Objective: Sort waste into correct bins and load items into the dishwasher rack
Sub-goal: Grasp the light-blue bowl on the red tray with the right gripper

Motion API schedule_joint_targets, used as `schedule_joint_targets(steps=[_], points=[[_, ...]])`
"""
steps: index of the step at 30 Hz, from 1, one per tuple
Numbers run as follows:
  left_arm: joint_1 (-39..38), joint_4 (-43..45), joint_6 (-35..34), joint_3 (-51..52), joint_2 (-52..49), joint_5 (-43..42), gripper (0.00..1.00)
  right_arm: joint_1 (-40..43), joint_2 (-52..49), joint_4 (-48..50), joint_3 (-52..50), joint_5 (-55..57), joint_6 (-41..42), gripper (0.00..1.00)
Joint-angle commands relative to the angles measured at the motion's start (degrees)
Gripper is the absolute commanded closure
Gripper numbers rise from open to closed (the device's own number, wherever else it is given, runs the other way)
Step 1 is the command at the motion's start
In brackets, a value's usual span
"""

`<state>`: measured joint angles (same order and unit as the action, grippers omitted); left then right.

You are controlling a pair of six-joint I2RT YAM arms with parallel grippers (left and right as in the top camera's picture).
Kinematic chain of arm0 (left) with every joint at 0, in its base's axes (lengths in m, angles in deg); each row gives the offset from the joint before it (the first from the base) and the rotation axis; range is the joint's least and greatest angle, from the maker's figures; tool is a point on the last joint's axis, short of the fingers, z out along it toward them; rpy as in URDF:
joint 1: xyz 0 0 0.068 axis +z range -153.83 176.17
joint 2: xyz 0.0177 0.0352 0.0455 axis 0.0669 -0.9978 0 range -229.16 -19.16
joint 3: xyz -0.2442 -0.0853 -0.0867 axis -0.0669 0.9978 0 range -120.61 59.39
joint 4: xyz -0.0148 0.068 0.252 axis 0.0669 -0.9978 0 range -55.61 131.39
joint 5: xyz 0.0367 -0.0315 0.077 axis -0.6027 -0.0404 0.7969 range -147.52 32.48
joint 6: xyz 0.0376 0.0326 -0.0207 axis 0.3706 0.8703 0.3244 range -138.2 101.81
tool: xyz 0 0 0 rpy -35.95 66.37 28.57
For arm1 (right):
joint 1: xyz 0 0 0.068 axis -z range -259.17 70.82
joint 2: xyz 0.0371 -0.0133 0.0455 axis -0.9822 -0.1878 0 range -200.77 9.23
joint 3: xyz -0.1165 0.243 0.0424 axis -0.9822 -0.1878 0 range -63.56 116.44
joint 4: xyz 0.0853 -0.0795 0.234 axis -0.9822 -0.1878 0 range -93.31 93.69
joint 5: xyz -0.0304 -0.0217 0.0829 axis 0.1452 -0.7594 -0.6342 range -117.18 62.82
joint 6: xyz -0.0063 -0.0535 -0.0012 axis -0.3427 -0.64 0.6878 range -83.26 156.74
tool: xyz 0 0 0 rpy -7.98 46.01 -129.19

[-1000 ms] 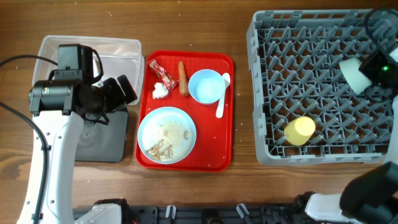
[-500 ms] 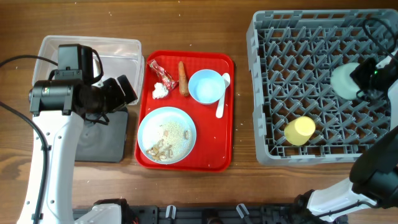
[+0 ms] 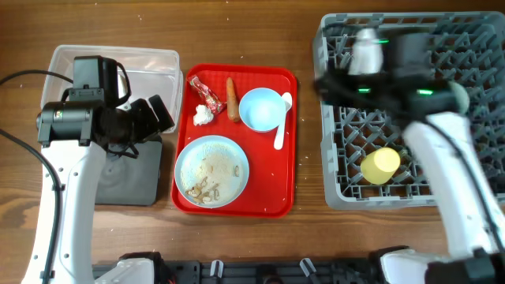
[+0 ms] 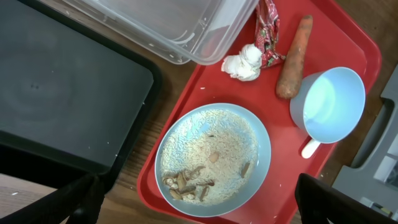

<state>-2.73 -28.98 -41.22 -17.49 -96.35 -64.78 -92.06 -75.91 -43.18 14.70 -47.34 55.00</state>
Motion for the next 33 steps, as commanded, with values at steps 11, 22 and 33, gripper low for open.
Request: schedule_joint_targets(steps=[11, 22, 33], points=[[0.2, 0.0, -0.1, -0.3, 0.8, 0.5, 0.00, -8.3, -31.7, 13.5, -0.4, 8.9, 16.2, 0.62], [0.2, 0.0, -0.1, -0.3, 0.8, 0.5, 0.00, -8.8, -16.7, 6.9, -0.3, 23.7, 14.7, 0.96], [0.2, 0.0, -0.1, -0.3, 0.8, 0.5, 0.00, 2.9, 3.3, -7.8, -1.9, 81.2, 13.2, 0.96]])
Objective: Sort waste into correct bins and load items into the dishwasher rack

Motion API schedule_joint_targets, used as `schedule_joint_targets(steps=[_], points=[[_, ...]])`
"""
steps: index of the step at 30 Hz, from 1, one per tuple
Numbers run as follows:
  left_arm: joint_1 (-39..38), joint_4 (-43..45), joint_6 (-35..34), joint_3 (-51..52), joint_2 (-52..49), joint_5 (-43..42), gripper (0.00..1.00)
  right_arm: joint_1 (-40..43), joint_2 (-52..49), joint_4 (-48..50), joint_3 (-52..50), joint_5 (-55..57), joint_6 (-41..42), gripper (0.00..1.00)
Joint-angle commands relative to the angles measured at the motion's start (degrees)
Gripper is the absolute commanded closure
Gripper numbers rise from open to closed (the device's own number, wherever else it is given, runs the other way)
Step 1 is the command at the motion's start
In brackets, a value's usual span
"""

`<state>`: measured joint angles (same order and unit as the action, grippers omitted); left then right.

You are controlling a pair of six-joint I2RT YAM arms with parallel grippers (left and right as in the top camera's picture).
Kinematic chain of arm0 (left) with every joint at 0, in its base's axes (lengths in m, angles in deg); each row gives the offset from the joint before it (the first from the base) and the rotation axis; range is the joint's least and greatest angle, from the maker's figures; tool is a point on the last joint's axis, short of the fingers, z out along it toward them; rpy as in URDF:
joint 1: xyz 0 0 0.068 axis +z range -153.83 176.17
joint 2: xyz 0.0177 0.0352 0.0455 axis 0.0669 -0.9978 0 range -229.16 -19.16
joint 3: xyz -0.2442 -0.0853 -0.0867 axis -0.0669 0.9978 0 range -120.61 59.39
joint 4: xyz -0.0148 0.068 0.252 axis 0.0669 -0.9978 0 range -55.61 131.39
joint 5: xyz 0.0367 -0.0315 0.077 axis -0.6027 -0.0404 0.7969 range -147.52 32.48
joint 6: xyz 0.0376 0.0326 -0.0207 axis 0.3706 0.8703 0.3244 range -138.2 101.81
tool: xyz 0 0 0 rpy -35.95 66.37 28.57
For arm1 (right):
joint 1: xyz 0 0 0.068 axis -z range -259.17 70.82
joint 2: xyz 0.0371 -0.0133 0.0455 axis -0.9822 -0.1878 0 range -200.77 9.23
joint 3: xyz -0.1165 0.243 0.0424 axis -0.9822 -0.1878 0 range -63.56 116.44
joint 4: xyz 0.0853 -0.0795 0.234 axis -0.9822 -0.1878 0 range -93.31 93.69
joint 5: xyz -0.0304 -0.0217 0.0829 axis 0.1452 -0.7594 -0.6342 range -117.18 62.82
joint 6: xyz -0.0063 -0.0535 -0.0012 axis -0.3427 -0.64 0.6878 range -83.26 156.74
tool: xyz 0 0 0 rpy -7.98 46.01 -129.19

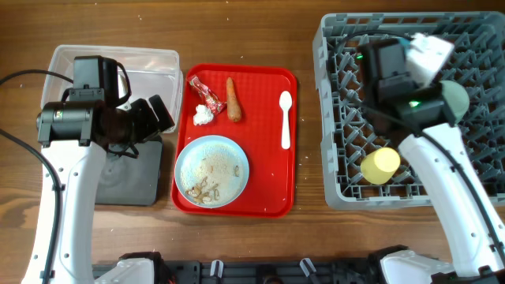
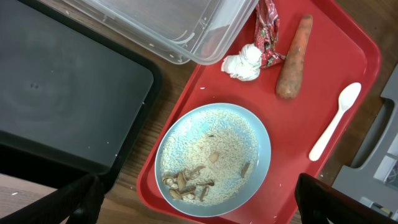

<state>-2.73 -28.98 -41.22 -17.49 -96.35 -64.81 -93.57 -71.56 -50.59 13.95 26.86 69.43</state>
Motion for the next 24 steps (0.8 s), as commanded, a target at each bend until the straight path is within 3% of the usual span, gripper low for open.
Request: schedule_joint_targets(steps=[1, 5, 16, 24], points=[[0.2, 0.0, -0.1, -0.3, 0.8, 0.5, 0.00, 7.5, -2.0, -0.7, -1.3, 6.8, -1.2, 0.96], [0.2, 0.0, -0.1, -0.3, 0.8, 0.5, 0.00, 12.4, -4.1, -0.6, -1.3, 5.6, -1.2, 0.96], [0.2, 0.0, -0.1, -0.3, 0.8, 0.5, 0.00, 12.5, -19.7, 0.3, -1.3, 9.4, -4.4, 0.96], [0.2, 0.0, -0.1, -0.3, 0.8, 0.5, 0.00, 11.7, -20.8, 1.4, -1.3, 5.9, -7.1, 0.96]])
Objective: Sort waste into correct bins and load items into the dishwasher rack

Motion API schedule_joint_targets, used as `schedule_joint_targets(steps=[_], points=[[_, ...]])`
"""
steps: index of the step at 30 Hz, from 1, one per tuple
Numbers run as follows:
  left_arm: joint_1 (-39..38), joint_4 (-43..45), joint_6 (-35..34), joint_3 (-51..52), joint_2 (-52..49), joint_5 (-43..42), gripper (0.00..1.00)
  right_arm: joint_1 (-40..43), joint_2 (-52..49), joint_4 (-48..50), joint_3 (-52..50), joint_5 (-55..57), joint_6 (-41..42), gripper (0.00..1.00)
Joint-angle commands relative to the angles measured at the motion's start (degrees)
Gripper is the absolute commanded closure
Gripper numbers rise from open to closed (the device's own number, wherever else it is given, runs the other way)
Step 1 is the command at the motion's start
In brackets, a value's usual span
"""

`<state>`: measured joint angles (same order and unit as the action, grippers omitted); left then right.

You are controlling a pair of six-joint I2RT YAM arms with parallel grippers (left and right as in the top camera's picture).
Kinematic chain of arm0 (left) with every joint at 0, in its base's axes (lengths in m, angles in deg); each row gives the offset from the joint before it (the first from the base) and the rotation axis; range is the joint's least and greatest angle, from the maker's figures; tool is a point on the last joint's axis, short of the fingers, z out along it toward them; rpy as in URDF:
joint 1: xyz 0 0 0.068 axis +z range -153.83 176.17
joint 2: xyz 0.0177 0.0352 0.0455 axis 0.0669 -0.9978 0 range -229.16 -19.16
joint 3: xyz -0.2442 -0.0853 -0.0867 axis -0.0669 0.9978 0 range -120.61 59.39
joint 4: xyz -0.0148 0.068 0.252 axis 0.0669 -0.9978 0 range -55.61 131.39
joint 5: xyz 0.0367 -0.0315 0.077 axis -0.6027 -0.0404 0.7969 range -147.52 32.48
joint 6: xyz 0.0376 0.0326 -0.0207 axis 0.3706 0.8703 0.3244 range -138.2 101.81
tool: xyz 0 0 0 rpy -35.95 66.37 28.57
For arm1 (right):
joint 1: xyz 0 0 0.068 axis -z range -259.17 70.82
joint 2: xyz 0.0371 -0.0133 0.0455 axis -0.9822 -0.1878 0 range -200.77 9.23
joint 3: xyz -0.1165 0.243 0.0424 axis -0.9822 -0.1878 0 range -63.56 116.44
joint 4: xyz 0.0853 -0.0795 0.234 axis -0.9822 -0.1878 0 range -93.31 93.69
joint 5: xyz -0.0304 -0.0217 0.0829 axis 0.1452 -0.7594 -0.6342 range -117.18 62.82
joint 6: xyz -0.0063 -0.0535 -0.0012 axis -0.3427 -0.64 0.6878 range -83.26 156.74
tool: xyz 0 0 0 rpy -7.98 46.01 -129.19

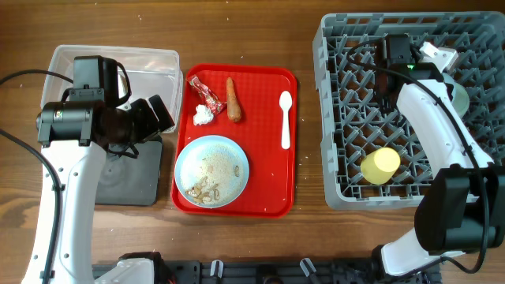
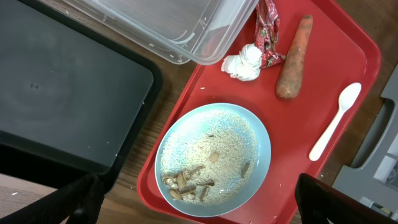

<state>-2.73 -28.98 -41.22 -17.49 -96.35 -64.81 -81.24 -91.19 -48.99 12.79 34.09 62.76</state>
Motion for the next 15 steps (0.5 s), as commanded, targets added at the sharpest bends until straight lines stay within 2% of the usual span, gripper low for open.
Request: schedule_joint_targets(steps=[1, 11, 15], points=[[0.2, 0.0, -0.1, -0.3, 0.8, 0.5, 0.00, -0.8, -1.4, -0.3, -0.2, -1.4, -0.5, 0.96], [0.2, 0.0, -0.1, -0.3, 0.8, 0.5, 0.00, -4.4, -1.4, -3.3, -0.2, -4.8, -1.9, 0.96], [0.2, 0.0, -0.1, -0.3, 0.8, 0.5, 0.00, -4.4, -1.4, -3.1, -0.2, 4.5, -1.9, 0.96]])
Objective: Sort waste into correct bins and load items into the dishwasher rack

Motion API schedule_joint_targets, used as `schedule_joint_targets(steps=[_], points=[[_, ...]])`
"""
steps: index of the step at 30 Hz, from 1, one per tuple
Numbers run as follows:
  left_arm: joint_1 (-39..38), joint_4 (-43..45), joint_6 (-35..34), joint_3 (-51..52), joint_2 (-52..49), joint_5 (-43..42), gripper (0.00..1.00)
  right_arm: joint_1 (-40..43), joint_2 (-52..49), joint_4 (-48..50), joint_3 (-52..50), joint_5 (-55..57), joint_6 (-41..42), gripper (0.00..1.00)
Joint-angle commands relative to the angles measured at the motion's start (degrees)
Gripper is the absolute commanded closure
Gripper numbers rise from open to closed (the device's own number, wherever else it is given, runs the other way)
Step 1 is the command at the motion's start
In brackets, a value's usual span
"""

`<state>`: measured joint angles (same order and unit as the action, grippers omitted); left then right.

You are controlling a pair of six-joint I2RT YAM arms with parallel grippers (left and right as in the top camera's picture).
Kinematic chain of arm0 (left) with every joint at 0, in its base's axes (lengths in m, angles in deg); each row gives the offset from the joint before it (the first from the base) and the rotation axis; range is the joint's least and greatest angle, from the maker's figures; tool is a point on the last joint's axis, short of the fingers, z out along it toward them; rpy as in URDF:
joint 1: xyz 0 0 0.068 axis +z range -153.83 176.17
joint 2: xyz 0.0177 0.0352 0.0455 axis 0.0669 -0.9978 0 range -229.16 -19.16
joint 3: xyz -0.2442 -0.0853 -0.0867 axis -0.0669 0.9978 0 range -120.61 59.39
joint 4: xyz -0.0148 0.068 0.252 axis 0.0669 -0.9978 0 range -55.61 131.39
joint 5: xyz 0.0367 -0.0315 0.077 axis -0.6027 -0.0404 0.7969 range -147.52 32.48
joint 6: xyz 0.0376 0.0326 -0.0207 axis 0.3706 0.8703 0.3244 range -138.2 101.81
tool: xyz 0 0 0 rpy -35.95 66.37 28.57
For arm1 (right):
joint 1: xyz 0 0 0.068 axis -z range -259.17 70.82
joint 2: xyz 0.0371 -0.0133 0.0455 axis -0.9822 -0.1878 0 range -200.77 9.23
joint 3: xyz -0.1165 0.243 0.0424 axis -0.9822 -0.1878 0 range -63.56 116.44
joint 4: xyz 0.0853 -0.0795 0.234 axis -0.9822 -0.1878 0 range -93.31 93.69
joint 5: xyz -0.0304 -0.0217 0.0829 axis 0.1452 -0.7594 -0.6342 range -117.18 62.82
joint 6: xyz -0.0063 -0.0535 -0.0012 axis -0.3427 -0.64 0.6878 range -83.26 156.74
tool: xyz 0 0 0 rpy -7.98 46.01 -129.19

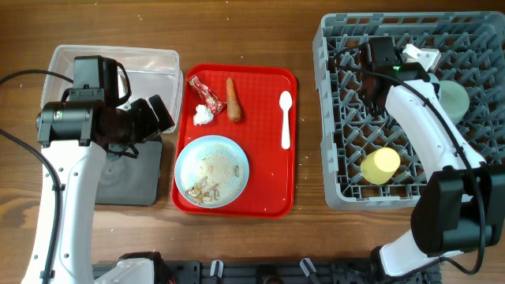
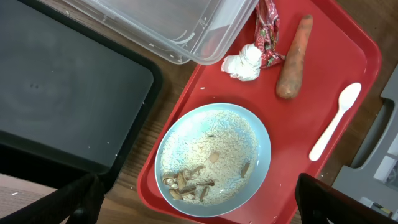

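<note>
On the red tray (image 1: 268, 189) lie a light-blue plate (image 1: 211, 171) with rice scraps, a carrot (image 1: 232, 99), a red wrapper (image 1: 207, 92), a white tissue wad (image 1: 203, 115) and a white spoon (image 1: 285, 118). My left gripper (image 2: 211, 205) hangs open above the plate's near edge (image 2: 214, 163), its fingertips (image 2: 81, 199) far apart and nothing between them. My right gripper (image 1: 380, 52) is over the back of the grey dishwasher rack (image 1: 331, 118); its fingers are hidden from above. A yellow cup (image 1: 380, 166) and a pale green bowl (image 1: 452, 96) sit in the rack.
A clear plastic bin (image 1: 158, 63) stands at the back left, with a black bin (image 1: 126, 177) in front of it, both left of the tray. Bare wooden table (image 1: 309, 118) separates tray and rack.
My right arm's wrist has shifted slightly left over the back of the rack. The left arm and everything on the tray are unchanged.
First a light-blue bowl stood on the tray beside the spoon, and my right arm was blurred over the rack. A second later the bowl was gone from the tray, with the right arm over the rack's back. It has stayed there, and the left arm has kept still.
</note>
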<state>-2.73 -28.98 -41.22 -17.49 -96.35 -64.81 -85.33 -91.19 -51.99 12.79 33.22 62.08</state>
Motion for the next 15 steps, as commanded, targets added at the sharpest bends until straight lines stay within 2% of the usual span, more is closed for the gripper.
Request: schedule_joint_targets(steps=[1, 8, 15], points=[[0.2, 0.0, -0.1, -0.3, 0.8, 0.5, 0.00, -0.3, -1.4, 0.0, -0.2, 7.5, -1.4, 0.96], [0.2, 0.0, -0.1, -0.3, 0.8, 0.5, 0.00, 0.1, -1.9, 2.6, -2.0, 6.0, -6.3, 0.96], [0.2, 0.0, -0.1, -0.3, 0.8, 0.5, 0.00, 0.0, -4.2, 0.7, -3.5, 1.6, -5.8, 0.96]])
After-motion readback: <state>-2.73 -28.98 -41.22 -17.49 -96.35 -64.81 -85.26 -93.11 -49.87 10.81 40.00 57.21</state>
